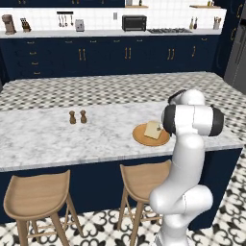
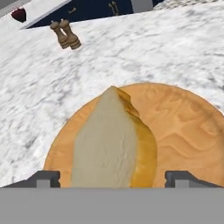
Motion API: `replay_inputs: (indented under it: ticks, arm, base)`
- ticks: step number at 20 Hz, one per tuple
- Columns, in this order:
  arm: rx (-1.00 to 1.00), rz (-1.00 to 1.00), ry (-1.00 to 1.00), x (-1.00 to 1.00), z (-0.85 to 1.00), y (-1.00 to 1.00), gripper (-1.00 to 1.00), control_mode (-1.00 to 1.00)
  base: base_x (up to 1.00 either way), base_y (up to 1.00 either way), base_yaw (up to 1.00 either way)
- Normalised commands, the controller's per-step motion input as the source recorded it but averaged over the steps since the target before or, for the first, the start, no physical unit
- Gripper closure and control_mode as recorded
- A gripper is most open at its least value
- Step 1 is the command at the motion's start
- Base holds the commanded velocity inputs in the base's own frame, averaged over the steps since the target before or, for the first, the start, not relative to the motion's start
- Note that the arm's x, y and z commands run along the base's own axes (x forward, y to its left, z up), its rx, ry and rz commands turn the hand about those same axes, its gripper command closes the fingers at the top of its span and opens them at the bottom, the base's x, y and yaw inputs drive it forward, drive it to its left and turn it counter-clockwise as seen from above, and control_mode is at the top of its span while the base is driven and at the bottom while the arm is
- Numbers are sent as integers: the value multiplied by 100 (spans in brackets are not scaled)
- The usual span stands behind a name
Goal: Start the toaster. Once the lever pops up, take the bread to the plate on the dining counter.
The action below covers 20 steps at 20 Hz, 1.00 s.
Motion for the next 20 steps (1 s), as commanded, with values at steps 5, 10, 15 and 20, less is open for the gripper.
replay_inputs:
  ticks: [5,10,15,20]
  arm:
    - [-22,-10,1,1,0,-14,-100,-100]
    - [-18,-17,5,-4,11,-4,-100,-100]
    - [-2,-20,1,-54,69,0,-100,-100]
    - [0,-19,1,-84,58,31,-100,-100]
  base:
    - [0,0,0]
    - [0,0,0]
    - [0,0,0]
    - [0,0,0]
